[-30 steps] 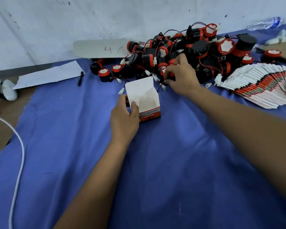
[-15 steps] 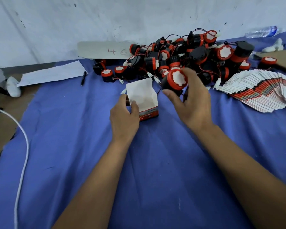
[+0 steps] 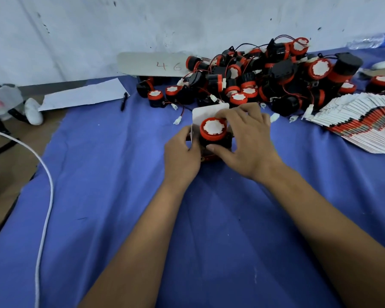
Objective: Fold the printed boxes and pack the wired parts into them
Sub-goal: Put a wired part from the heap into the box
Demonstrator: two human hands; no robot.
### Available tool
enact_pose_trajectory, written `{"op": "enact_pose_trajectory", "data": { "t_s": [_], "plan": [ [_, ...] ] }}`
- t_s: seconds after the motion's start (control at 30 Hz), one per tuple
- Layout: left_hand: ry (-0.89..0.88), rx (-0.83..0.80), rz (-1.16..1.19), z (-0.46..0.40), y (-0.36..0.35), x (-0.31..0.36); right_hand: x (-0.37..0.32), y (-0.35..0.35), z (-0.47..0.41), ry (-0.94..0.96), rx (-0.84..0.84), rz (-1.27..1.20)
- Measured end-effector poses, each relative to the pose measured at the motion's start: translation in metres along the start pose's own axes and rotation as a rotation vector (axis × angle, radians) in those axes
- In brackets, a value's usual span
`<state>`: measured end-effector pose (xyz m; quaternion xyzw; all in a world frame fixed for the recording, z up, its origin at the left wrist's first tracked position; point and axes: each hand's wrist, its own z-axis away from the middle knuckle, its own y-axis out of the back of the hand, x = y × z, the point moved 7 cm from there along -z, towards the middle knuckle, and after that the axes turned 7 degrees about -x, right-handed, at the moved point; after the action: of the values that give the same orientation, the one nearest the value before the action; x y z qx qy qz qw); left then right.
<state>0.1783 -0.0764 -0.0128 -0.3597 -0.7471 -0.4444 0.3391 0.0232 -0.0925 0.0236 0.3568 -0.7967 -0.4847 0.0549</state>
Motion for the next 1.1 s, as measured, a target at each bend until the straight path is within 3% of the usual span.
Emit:
{"op": "enact_pose_trajectory", "data": {
  "t_s": [0.37, 0.6, 0.77, 0.9, 1.0, 1.1],
  "plan": [
    [0.111, -0.044, 0.199, -0.005, -0.004, -0.013, 0.003, -0.007, 0.002, -0.115, 0.023, -0.216],
    [0.119, -0.09, 0.309, -0.002, -0.007, -0.008, -0.007, -0.006, 0.001, -0.075, -0.039, 0.021],
    [0.111, -0.04, 0.242, -0.001, -0.004, -0.008, -0.004, -0.01, -0.001, -0.003, -0.194, -0.062],
    [0.13, -0.02, 0.223, 0.0, -0.001, -0.005, 0.02, 0.01, -0.002, -0.121, -0.103, 0.091],
    [0.129, -0.023, 0.206, 0.001, -0.001, -0.002, 0.04, 0.011, -0.002, -0.23, -0.239, 0.28],
    [0.127, -0.021, 0.186, 0.001, -0.001, -0.004, 0.047, 0.013, 0.0, -0.238, -0.246, 0.184]
  ]
}}
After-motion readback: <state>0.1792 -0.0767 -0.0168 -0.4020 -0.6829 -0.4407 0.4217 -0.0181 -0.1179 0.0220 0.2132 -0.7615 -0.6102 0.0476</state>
